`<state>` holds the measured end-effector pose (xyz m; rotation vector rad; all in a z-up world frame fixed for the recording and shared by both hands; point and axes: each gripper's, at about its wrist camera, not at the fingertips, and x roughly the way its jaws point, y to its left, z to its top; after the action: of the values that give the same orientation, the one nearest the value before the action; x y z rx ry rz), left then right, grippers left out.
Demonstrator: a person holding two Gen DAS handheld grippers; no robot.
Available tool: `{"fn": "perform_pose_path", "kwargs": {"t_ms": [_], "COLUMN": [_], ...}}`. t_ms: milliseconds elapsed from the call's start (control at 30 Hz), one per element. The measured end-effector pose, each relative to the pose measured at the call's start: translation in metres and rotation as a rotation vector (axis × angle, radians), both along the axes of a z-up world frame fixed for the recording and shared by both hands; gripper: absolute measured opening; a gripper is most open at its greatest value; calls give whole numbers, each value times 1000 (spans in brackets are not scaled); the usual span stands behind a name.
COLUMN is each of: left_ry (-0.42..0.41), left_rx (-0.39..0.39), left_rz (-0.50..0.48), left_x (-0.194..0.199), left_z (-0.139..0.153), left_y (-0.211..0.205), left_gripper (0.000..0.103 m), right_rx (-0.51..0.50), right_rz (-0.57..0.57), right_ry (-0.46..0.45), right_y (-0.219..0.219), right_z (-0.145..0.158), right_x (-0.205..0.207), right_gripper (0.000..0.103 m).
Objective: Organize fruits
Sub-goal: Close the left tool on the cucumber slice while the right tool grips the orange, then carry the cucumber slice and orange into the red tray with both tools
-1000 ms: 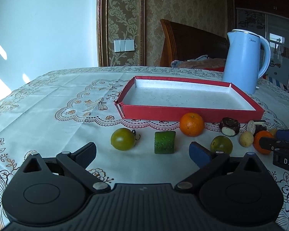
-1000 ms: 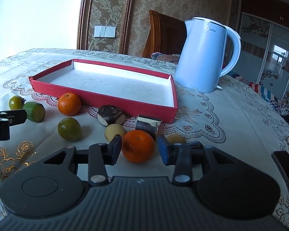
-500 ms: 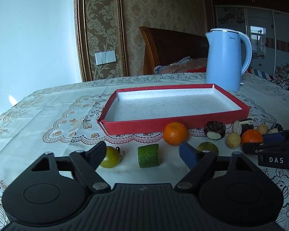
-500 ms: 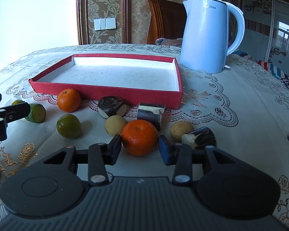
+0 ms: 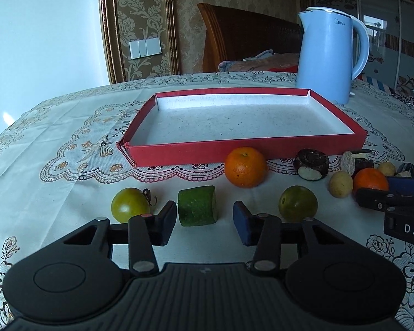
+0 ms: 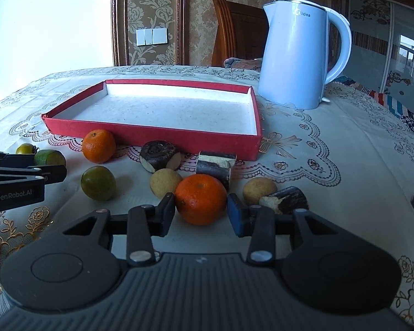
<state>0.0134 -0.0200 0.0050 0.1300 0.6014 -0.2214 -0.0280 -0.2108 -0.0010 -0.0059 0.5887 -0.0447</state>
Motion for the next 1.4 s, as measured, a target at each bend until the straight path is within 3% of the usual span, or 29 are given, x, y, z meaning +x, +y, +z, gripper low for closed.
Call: {"fn": "perform_pose_path", "kwargs": {"t_ms": [233, 433, 767, 867, 1400], "left_ry": [4, 3, 17, 14, -13], "left_rx": [8, -19, -42, -48, -46], "left_rz": [13, 28, 19, 30, 34], "left_x": [5, 7, 7, 7, 1], "left_z": [-2, -2, -3, -4, 0], "left_y": [-6, 0, 3, 5, 0], "left_gripper": [44, 34, 34, 27, 26], "right_rx": [-13, -16, -35, -30, -22], "right_rz": [5, 0, -3, -3, -10], "right_ry": [2, 1, 5, 0, -19], "right_y": [1, 3, 5, 4, 3], "right_z": [1, 1, 0, 0, 0], "right_x": [2, 2, 2, 2, -1], "right_gripper": [39, 39, 39, 39, 37]}}
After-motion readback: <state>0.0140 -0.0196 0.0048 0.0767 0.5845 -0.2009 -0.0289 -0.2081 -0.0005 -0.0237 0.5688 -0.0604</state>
